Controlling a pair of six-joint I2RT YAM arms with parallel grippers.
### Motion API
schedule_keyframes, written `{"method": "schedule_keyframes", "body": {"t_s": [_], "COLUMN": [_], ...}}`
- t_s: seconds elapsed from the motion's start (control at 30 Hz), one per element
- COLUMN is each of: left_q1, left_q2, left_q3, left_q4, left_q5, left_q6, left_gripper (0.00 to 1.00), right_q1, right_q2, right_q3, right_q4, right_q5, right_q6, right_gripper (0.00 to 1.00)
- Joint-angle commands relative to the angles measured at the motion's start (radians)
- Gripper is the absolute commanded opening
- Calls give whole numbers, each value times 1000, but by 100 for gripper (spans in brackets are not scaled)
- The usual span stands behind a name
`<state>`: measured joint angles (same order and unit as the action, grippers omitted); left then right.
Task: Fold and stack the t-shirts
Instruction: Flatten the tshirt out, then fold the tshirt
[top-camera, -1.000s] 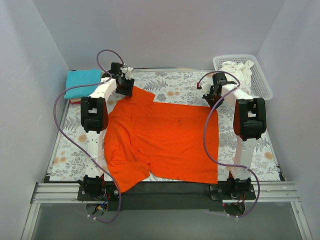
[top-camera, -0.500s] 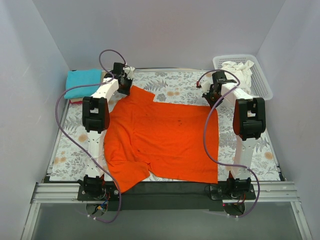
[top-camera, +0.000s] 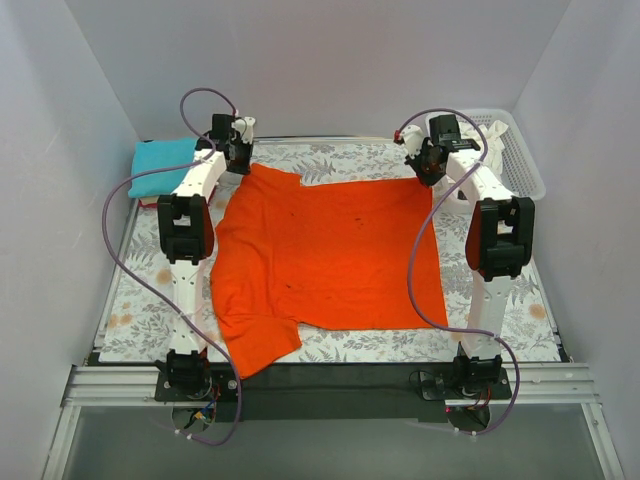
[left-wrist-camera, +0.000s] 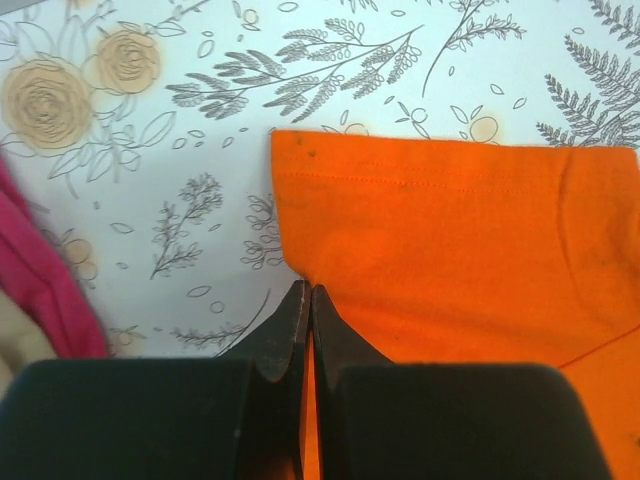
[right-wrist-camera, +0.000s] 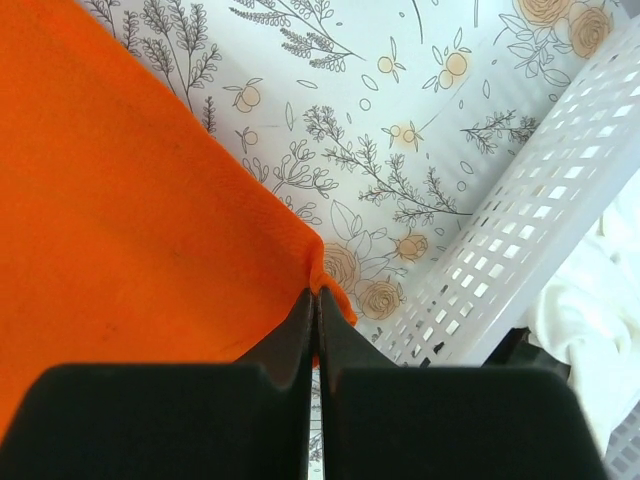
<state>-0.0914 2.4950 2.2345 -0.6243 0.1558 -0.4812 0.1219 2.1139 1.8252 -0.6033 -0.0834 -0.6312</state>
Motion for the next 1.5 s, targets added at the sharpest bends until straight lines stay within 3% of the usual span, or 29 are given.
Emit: {"method": "schedule_keyframes", "body": {"t_s": [0.0,0.27,0.5,0.87,1.47], "left_q1": [32,55,59,61,51], "left_q2": [-145,-382,-562,-784,-861], "left_q3": [-22,-333,-599,-926,-1147], "left_q4": [51,113,130,130,97], "left_q5": [71,185,195,215,126], "left_q6": [-14,32,107,109,-25], "left_gripper": [0,0,0,0,0], "right_q1": [-2,-7,-10,-10,-8], "right_q2": [-51,-150,-216,-265,-270], "right_q3": [-6,-113,-234,-409,-460], "right_q4": [2,5,8,34,53], "right_q5": [-10,-25,-72,-82,-72], "right_q6": [-30,-96,-159,-217,-231], "right_gripper": [1,1,1,1,1]}}
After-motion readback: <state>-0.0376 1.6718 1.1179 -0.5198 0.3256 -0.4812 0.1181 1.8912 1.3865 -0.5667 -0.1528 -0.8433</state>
